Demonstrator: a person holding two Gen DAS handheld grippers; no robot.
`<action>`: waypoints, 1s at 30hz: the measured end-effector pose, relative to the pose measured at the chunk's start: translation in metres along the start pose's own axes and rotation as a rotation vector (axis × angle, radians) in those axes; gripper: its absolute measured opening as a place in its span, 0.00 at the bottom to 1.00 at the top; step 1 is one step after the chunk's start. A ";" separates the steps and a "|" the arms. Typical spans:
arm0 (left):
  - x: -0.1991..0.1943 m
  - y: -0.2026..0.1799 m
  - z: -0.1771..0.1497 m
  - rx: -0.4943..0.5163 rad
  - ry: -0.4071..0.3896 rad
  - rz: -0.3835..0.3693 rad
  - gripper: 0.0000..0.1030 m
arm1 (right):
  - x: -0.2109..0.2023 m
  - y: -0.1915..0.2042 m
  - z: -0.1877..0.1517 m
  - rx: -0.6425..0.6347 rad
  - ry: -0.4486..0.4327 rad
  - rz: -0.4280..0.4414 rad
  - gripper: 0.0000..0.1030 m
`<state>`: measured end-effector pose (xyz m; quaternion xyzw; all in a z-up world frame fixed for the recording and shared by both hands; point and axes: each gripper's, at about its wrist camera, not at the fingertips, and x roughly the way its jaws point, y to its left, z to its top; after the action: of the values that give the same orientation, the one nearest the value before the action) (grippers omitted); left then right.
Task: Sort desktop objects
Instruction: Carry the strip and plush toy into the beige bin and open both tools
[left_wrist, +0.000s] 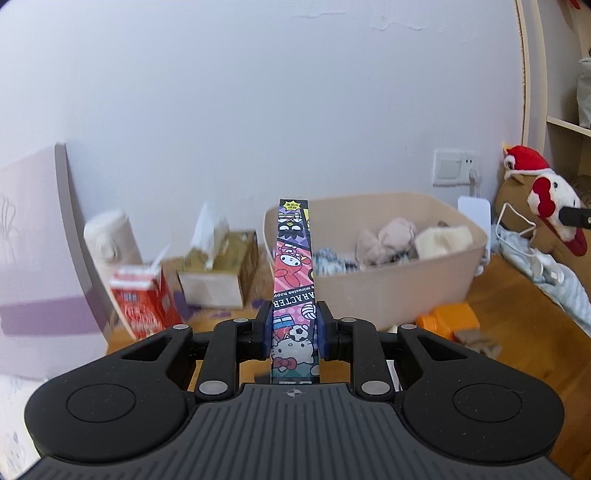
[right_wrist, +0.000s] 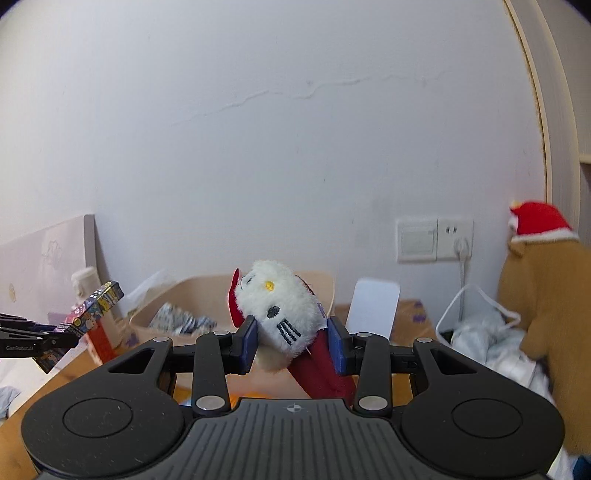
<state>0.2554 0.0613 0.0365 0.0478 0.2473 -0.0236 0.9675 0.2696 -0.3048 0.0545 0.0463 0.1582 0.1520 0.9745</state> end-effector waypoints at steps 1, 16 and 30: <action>0.002 -0.001 0.006 0.006 -0.007 0.001 0.22 | 0.002 -0.001 0.005 0.001 -0.008 -0.001 0.37; 0.070 -0.029 0.063 0.047 0.019 -0.042 0.22 | 0.079 0.022 0.029 -0.103 0.011 -0.026 0.37; 0.149 -0.038 0.059 -0.057 0.158 -0.046 0.23 | 0.174 0.024 0.027 -0.035 0.138 -0.026 0.37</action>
<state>0.4114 0.0144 0.0130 0.0161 0.3246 -0.0347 0.9451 0.4292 -0.2289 0.0320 0.0165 0.2228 0.1447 0.9639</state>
